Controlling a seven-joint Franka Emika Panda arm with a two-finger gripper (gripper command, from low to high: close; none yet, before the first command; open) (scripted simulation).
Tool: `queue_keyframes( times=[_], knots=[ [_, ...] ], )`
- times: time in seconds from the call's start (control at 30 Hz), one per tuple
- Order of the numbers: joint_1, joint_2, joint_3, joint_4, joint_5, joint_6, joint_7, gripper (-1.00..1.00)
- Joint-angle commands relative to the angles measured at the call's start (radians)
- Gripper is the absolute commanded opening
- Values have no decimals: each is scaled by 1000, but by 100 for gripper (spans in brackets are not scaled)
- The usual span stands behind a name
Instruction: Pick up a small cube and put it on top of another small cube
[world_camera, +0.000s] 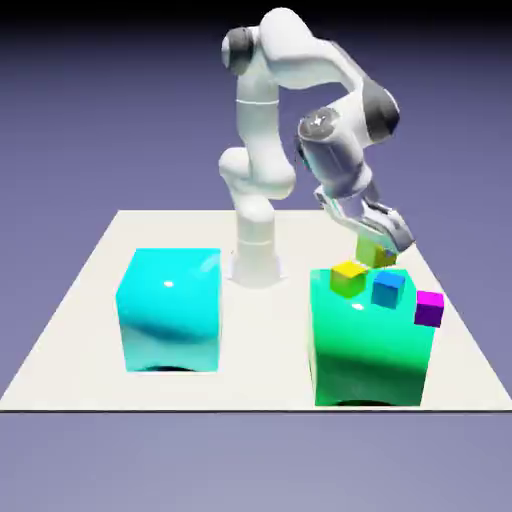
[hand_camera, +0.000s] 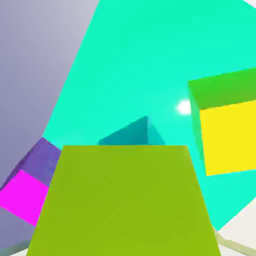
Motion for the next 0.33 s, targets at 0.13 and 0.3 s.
queue_keyframes(
  times=[0.13,0.3],
  knots=[
    [82,96,-4,-94,-45,173,22,-100],
    [57,67,-3,-65,-32,120,15,100]
  ],
)
